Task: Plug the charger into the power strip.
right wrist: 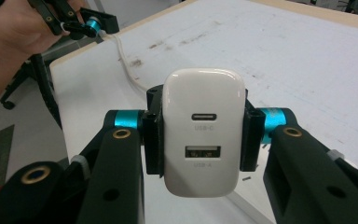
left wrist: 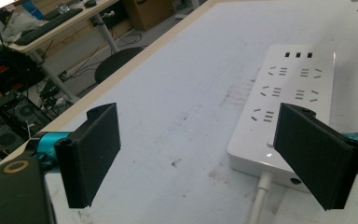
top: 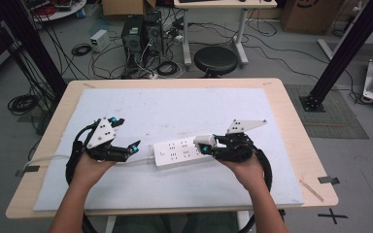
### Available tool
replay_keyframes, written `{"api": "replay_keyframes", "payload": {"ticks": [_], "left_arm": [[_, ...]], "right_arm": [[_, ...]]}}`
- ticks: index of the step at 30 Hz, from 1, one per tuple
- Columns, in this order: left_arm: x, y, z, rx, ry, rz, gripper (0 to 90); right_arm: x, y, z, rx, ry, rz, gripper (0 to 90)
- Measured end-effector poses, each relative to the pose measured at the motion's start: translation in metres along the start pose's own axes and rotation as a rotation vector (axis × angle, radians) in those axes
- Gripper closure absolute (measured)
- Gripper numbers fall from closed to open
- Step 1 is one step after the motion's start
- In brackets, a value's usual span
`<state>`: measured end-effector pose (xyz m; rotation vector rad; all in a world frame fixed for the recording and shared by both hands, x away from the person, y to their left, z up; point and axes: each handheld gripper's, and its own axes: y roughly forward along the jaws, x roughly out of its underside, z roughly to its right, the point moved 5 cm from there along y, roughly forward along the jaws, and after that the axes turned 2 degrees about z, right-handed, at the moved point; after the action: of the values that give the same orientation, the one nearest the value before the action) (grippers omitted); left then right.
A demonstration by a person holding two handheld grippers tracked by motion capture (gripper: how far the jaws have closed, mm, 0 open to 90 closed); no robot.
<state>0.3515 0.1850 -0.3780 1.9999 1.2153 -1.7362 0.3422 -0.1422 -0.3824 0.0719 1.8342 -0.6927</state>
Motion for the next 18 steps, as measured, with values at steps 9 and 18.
{"api": "replay_keyframes", "payload": {"ticks": [9, 18], "left_arm": [[0.003, -0.003, 0.0, 0.003, 0.001, -0.004, 14.8], [0.01, -0.008, 0.002, 0.006, -0.002, -0.016, 14.8]], "right_arm": [[0.001, 0.003, -0.001, 0.024, -0.017, -0.029, 63.1], [-0.004, 0.017, 0.006, 0.089, -0.128, -0.143, 63.1]]}}
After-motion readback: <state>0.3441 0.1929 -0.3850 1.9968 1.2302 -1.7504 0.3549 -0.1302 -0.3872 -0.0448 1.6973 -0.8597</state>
